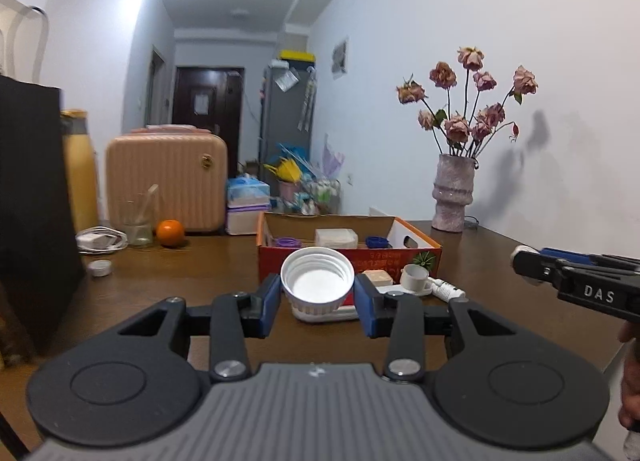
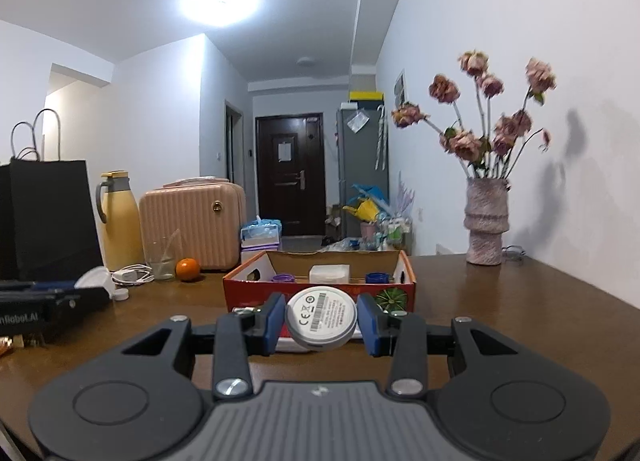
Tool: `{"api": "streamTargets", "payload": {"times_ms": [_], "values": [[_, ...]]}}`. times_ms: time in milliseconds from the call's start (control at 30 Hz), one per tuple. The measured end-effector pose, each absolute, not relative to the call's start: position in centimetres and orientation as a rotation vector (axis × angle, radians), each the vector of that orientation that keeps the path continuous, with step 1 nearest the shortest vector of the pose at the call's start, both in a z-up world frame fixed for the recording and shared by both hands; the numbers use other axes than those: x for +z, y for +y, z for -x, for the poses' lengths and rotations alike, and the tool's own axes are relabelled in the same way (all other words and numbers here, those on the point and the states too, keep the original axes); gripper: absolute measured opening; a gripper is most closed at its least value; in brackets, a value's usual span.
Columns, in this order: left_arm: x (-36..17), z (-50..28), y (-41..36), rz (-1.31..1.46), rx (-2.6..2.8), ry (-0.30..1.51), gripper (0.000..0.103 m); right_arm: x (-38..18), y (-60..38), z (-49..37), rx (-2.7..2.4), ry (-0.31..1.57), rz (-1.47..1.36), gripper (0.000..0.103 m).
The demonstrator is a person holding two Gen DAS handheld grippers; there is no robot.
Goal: Organize rigid objects
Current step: 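Carry the white cap over the box and open the left gripper while the right gripper releases the tin there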
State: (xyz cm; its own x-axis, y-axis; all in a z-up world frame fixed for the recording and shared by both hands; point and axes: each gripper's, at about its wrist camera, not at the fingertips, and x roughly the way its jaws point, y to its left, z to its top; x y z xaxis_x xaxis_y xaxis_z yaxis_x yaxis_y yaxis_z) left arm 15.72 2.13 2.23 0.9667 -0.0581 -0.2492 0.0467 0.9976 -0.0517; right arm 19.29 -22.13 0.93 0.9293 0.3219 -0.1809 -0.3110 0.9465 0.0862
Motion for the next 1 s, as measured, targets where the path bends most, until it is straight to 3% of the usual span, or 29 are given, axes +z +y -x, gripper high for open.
{"api": "streamTargets", "payload": {"times_ms": [333,533,733,1000], "values": [[5.0,-34.2,3.1,0.006,-0.114,0.406,0.040,3.8,-21.2,-35.6,0.431,0.312,-0.010,0.039],[4.2,-48.2,4.0,0.075,-0.149,0.641,0.040,4.0,-20.2,-48.2,0.448,0.500,-0.012,0.039],[0.0,-60.8,3.5,0.060,-0.079,0.823,0.040,0.6,-18.7,-61.4,0.420,0.777,-0.104,0.039],[-3.6,-66.9,3.0,0.083,-0.065,0.952,0.041,-4.6,-15.5,-69.3,0.303,0.965,-0.049,0.039]]}}
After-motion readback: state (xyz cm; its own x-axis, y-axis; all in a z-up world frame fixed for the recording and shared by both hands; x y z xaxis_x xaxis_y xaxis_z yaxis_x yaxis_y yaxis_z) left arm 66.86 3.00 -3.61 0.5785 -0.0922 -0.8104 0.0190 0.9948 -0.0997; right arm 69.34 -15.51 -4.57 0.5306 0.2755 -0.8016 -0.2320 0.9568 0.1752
